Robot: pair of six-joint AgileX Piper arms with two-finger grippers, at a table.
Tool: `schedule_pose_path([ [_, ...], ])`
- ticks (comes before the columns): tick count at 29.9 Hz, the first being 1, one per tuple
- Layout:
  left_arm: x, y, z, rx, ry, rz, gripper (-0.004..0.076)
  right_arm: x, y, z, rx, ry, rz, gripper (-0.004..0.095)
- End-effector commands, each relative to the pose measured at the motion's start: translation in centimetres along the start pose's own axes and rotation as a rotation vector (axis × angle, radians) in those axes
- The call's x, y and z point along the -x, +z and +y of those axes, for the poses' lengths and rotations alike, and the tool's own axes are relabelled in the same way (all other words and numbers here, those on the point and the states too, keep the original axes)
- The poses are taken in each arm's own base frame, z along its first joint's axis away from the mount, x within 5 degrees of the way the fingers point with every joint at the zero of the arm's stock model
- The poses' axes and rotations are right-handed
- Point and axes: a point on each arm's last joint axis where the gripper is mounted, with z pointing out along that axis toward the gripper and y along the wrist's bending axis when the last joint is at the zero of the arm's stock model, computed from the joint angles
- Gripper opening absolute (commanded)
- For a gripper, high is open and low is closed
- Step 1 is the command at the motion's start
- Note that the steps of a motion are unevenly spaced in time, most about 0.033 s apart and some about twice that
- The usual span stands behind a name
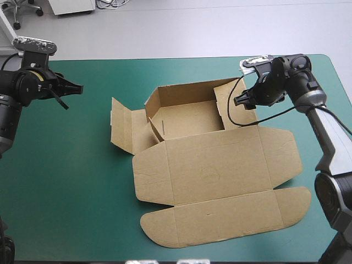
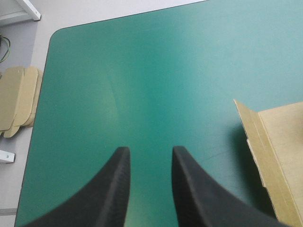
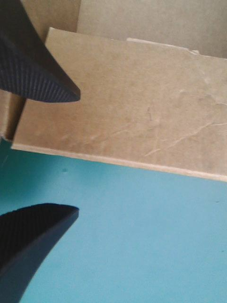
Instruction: Fold the box
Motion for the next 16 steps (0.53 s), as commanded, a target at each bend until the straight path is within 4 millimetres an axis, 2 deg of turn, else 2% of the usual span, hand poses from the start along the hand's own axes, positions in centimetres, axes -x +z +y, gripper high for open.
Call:
schedule_pose_path([
  [1, 1.0, -2.1, 0.4, 0.006, -0.017, -0.102, 0.0220, 1.3, -1.6, -0.1, -0.017, -0.006, -0.146, 0.0589],
  [10, 0.5, -1.0, 0.1, -0.012, -0.019, -0.018, 0.0232, 1.8, 2.5, -0.2, -0.012, -0.012, -0.110, 0.0589],
  [16, 0.4, -0.7, 0.0, -0.024, -0.024, -0.006, 0.0340, 1.9, 5.5, 0.1, 0.035, -0.003, -0.057, 0.0589],
])
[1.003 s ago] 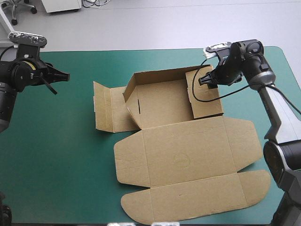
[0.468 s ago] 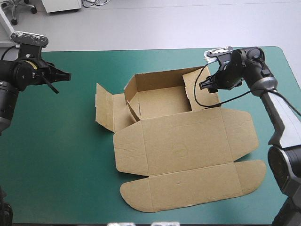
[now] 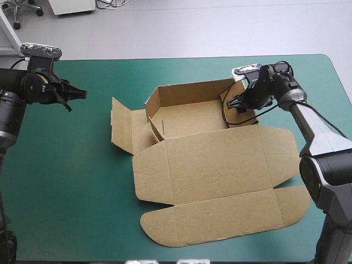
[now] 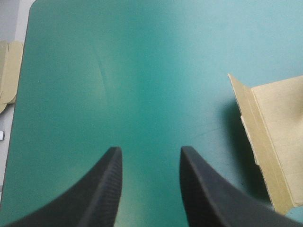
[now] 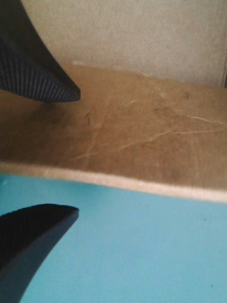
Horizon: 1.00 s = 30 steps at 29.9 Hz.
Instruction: Fold the box
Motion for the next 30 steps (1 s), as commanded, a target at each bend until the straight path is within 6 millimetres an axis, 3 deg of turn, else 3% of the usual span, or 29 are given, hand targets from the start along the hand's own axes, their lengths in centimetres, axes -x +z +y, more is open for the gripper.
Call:
schedule_pose_path([
  [1, 0.9, -2.1, 0.3, 0.008, -0.013, -0.108, 0.0356, 1.1, -1.8, 0.2, 0.016, -0.006, -0.086, 0.0589],
  [4, 0.9, -2.1, 0.4, 0.010, -0.012, -0.108, 0.0364, 0.9, -0.7, 0.4, 0.037, 0.006, -0.049, 0.0575],
  [6, 0.9, -2.1, 0.4, 0.010, -0.012, -0.108, 0.0364, 0.7, -0.2, 0.4, 0.046, 0.011, -0.023, 0.0501],
  [12, 0.8, -2.0, 0.4, 0.010, 0.003, -0.095, 0.0364, 0.4, 0.9, 0.7, 0.086, 0.033, 0.016, -0.0005],
  [16, 0.7, -2.0, 0.4, 0.010, 0.007, -0.089, 0.0364, 1.0, 0.4, 1.0, 0.131, 0.053, -0.021, -0.0020],
  [19, 0.7, -2.3, 0.4, 0.012, 0.020, -0.099, 0.0364, 1.8, -1.3, 1.2, 0.146, 0.044, -0.057, -0.0020],
  [23, 1.0, -3.2, 0.5, 0.018, 0.018, -0.155, 0.0336, 3.1, -5.3, 1.4, 0.157, 0.025, -0.119, -0.0020],
  [30, 1.0, -4.2, 0.9, 0.059, 0.034, -0.188, 0.0076, 4.1, -12.3, 2.0, 0.192, 0.023, -0.225, -0.0020],
])
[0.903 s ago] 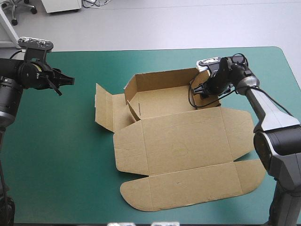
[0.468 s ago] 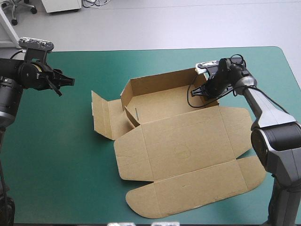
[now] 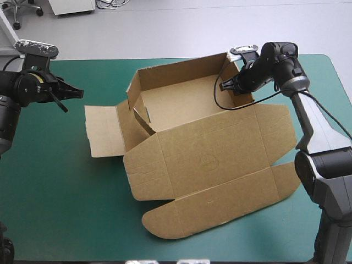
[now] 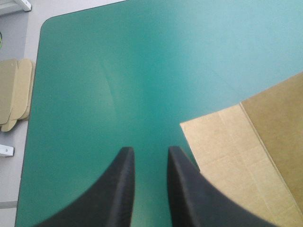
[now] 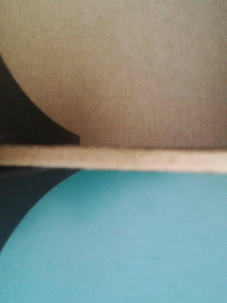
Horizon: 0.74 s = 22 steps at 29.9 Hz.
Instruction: Fold the box
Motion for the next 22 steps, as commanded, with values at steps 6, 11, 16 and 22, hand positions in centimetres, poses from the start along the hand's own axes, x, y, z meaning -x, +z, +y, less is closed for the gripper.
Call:
schedule_pose_path([
  [6, 1.1, -3.1, 1.5, 0.129, 0.042, -0.149, -0.0003, 0.2, -11.9, 2.6, 0.017, -0.027, -0.252, -0.0020],
  [11, 0.8, -2.9, 4.0, 0.090, -0.114, -0.193, 0.0015, -0.8, -16.1, 3.1, -0.032, -0.053, -0.333, -0.0020],
  [16, -0.2, -2.2, 7.3, -0.117, -0.308, -0.266, 0.0014, -1.6, -18.9, 2.7, -0.038, -0.037, -0.393, -0.0020],
  [22, -4.6, 4.2, 8.9, -0.273, -0.454, -0.215, 0.0013, -2.1, -20.6, 1.7, 0.005, 0.027, -0.437, -0.0020],
])
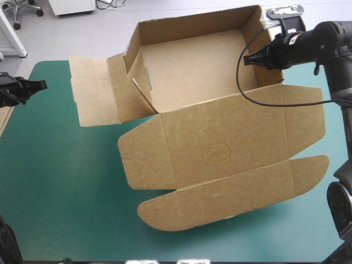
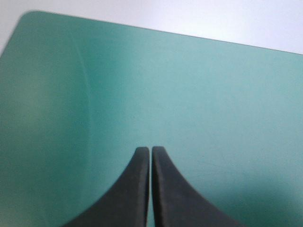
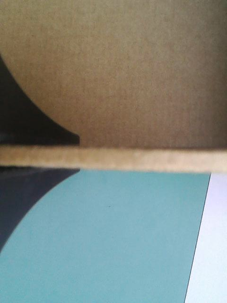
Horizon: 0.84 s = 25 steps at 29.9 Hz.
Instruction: Fold the box
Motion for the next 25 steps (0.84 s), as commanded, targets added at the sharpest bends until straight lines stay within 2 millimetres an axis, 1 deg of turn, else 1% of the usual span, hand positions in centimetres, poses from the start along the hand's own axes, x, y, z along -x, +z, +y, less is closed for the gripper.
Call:
schedule_pose_path([
  [1, -2.2, 2.8, 1.1, -0.138, -0.113, -0.048, 0.0013, 0.6, -4.1, 0.6, 0.054, 0.031, -0.105, -0.0020],
  [2, -3.4, 4.1, 1.1, -0.199, -0.149, -0.038, 0.0013, 0.6, -4.2, 0.6, 0.056, 0.031, -0.108, -0.0020],
  [5, -6.2, 6.9, 0.5, -0.400, -0.267, -0.056, 0.0013, 0.6, -4.3, 0.7, 0.060, 0.032, -0.110, -0.0020],
  [7, -7.4, 7.7, -0.3, -0.516, -0.307, -0.082, 0.0013, 0.6, -4.3, 0.8, 0.074, 0.036, -0.111, -0.0020],
  [9, -8.1, 8.2, -1.2, -0.568, -0.305, -0.097, 0.0013, 0.7, -4.3, 1.0, 0.088, 0.040, -0.113, -0.0019],
  [13, -8.3, 8.8, -3.7, -0.633, -0.266, -0.070, 0.0011, 0.7, -4.3, 1.1, 0.100, 0.042, -0.114, -0.0019],
  [15, -8.1, 8.8, -5.3, -0.711, -0.252, -0.091, 0.0011, 0.7, -4.3, 1.3, 0.119, 0.047, -0.116, -0.0019],
  [18, -7.5, 8.4, -6.9, -0.819, -0.280, -0.138, 0.0011, 0.7, -4.4, 1.4, 0.133, 0.051, -0.117, -0.0019],
  [20, -7.1, 8.1, -7.4, -0.870, -0.308, -0.164, 0.0011, 0.7, -4.4, 1.4, 0.135, 0.051, -0.117, -0.0019],
  [25, -6.3, 6.8, -8.2, -1.002, -0.257, -0.172, 0.0011, 0.6, -4.1, 1.5, 0.146, 0.057, -0.110, -0.0019],
])
